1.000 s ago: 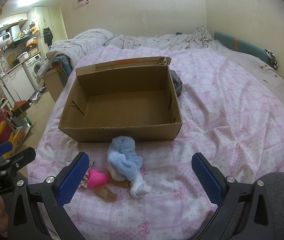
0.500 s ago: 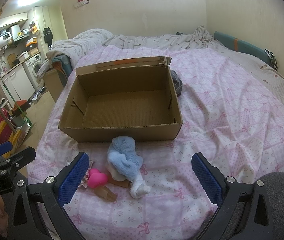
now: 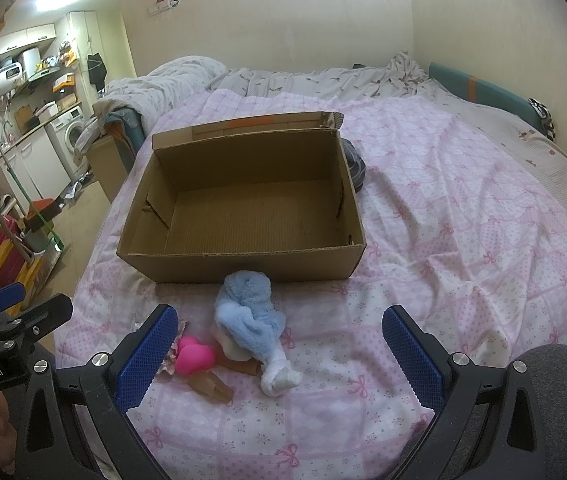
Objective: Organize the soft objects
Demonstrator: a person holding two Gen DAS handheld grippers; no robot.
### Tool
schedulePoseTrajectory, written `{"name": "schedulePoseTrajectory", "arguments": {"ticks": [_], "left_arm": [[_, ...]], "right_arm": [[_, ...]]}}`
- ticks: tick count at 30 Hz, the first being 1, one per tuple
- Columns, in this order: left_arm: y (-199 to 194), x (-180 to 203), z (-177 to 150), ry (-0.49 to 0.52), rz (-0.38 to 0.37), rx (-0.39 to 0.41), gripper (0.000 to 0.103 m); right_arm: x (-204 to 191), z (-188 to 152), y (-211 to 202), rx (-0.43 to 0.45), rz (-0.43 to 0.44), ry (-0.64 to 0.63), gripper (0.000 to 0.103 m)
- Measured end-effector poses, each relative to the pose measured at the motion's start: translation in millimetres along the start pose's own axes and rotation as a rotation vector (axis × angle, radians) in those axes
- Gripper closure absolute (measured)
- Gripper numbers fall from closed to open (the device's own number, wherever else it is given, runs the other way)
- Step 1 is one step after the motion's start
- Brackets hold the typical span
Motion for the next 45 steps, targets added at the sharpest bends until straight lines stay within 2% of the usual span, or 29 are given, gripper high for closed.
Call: {"name": "schedulePoseTrajectory", "arguments": {"ticks": [7,11,14,16,18,21,24,26,30,32,35,39,42,45], "left_arm": [[3,-2,-3,-0.005,-0.003,-0.008,0.001],[6,-2,1,0.006,0.004,-0.044,0.001],[3,-6,19,0.002,0.009,-0.093,0.001],[-8,-17,37,-0.063,0.028,-0.062,0.001],[-11,-24,51,-0.087,0.045,-0.066,0.001],[4,-30,63,-0.073,0.054,-0.149,0.001],[29,-32,60,-0.071,0.05,-0.274,0.002],[50,-35,52,-0.093,0.012,-0.361,0.013],[83,-36,38,-0.12,-0.002,-0.456,0.015],[101,-34,29,-0.127,-0.008,-0.507,0.026],[130,-30,14,-0.132,-0.019,-0.587,0.032],[158,-24,1,-0.135,-0.021,-0.634,0.033],[167,-19,-8,-0.16,-0.055,-0.653,0.035],[175,-20,-19,-0.163,-0.046,-0.67,0.043]], "right_arm": [[1,0,0,0.004,0.002,-0.006,0.0],[-3,3,3,-0.013,0.023,-0.014,0.0],[-1,12,5,-0.055,0.067,-0.018,0.0],[0,21,5,-0.07,0.078,-0.031,0.0],[0,31,3,-0.057,0.072,-0.048,0.0],[3,48,6,-0.084,0.135,-0.023,0.0],[2,59,12,-0.115,0.178,0.002,0.0],[0,62,19,-0.146,0.209,0.009,0.0],[0,59,36,-0.19,0.22,0.005,0.0],[3,54,44,-0.203,0.218,0.011,0.0],[14,43,55,-0.224,0.222,0.053,0.0],[29,31,70,-0.279,0.189,0.123,0.0],[32,33,69,-0.254,0.186,0.131,0.0],[31,31,70,-0.257,0.184,0.13,0.0]]}}
Point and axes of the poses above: each gripper's, at about its wrist camera, not at the fingertips, and y roughly the way its jaws point, x to its right, z to its top, the point moved 2 cm from there along y, roughly the way its jaws point, and after that the axes turned 2 degrees about z, right-handed, at the moved point
